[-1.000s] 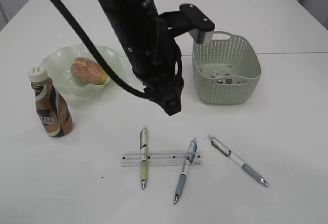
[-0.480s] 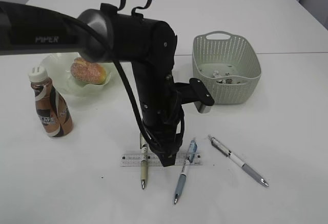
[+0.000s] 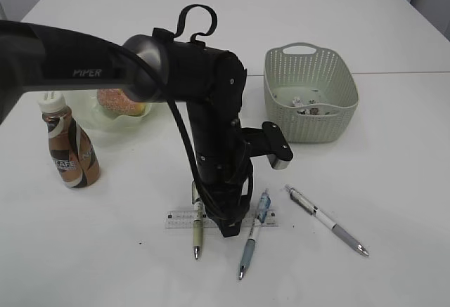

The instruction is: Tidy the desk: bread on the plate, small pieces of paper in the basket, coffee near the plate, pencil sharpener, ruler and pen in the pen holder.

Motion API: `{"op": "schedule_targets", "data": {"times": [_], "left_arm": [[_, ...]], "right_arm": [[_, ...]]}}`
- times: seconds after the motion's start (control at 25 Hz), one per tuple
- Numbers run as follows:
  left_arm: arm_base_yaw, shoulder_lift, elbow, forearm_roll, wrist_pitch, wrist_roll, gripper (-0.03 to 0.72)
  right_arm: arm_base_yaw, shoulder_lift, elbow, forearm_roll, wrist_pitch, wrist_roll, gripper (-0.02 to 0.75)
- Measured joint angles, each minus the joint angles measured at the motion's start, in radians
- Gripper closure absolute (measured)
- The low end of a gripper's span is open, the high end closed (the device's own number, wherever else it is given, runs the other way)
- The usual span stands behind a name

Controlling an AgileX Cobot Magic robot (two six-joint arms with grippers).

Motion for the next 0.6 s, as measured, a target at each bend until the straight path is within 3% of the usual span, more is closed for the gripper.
{"op": "schedule_targets", "data": {"times": [0.6], "left_arm": [[0.0,0.032,-0.004,0.013,-0.047,0.003,0.242]], "right_arm": [[0.0,0.0,0.0,-0.004,0.0,0.0,0.176]]}}
